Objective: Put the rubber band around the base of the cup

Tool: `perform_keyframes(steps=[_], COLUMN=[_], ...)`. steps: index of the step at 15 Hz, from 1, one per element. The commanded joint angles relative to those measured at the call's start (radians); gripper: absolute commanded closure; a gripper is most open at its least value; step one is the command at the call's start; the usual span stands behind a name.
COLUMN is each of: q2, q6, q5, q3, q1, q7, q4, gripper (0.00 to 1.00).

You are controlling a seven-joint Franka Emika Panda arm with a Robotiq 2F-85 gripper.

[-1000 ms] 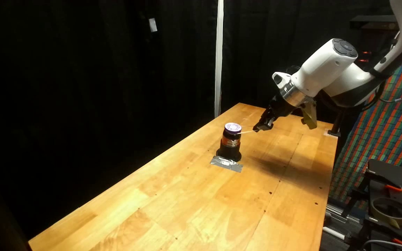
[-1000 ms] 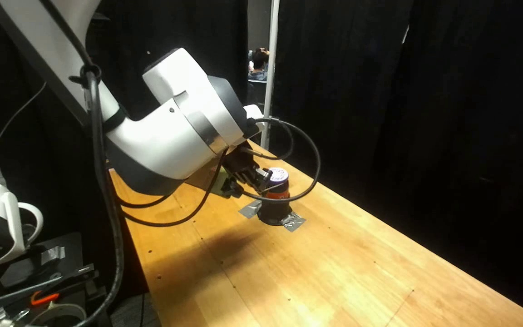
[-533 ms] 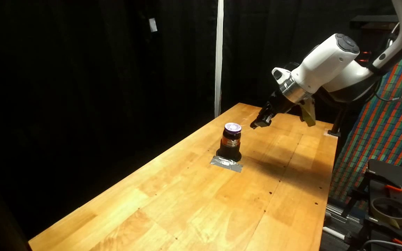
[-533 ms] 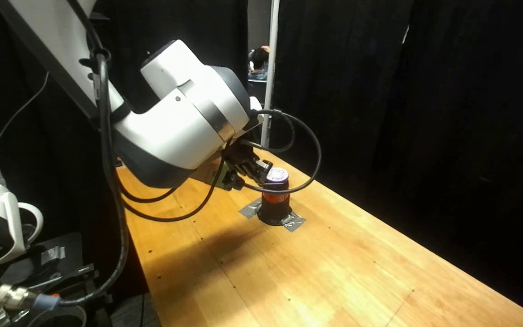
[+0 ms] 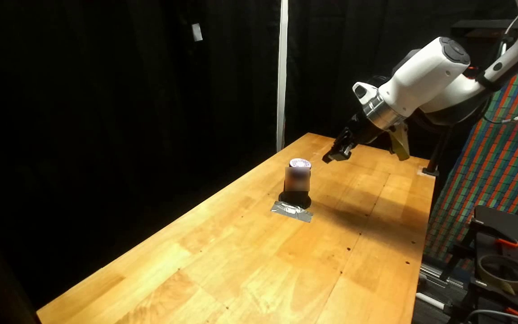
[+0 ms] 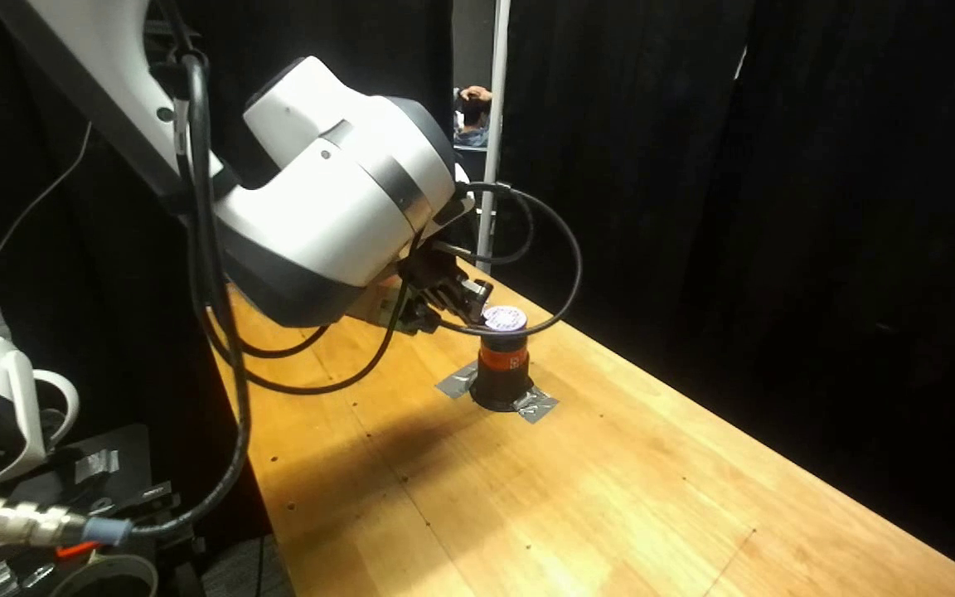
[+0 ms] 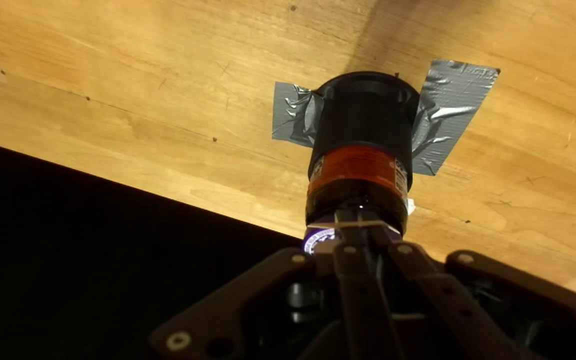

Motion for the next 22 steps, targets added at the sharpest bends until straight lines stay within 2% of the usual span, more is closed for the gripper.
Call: perform_keyframes(steps=[1,4,7,8,9,10,11,12,13,14,15,16,17,21,22], q2=[-0.102,-0.172,-0.255,-0.26,-0.259,-0.246,-0.234,-0.196,-0.211,-0.215,-0.236,-0.259,-0.282,-0.383,-0.358], q6=[-0.064,-0.124,-0.232,-0.245,-0.24,-0.226,-0.232,-0.251,-0.306,-0.348,-0.396,-0.442,-0.503,-0.677,-0.696], q5=[-0.148,-0.325,-0.559,-0.632,-0.674,-0.627,-0.487,-0.439,-0.364,-0.268,-0.181,-0.096,-0.014,0.334,0.421], q3=[0.011,0.063,0.124,0.127,0.123,0.101,0.248,0.268,0.335,0.202,0.226,0.223,0.399,0.571,0.61], q1=[0.011,-0.005,-0.001,0.002,0.002,-0.008,-0.196,-0.235,-0.311,-0.183,-0.218,-0.22,-0.382,-0.441,-0.442], q7=[0.117,0.261,0.513,0.596,0.615,0.531,0.367,0.321,0.246,0.164,0.084,0.005,-0.057,-0.268,-0.306], q4=[-0.027,-0.071,-0.145,-0.168,-0.189,-0.212,-0.242,-0.257,-0.298,-0.335,-0.374,-0.406,-0.434,-0.491,-0.441], gripper=[0.9,0.9,0.89,0.9,0.9,0.91,0.7,0.66,0.64,0.58,0.49,0.42,0.34,0.05,0.01])
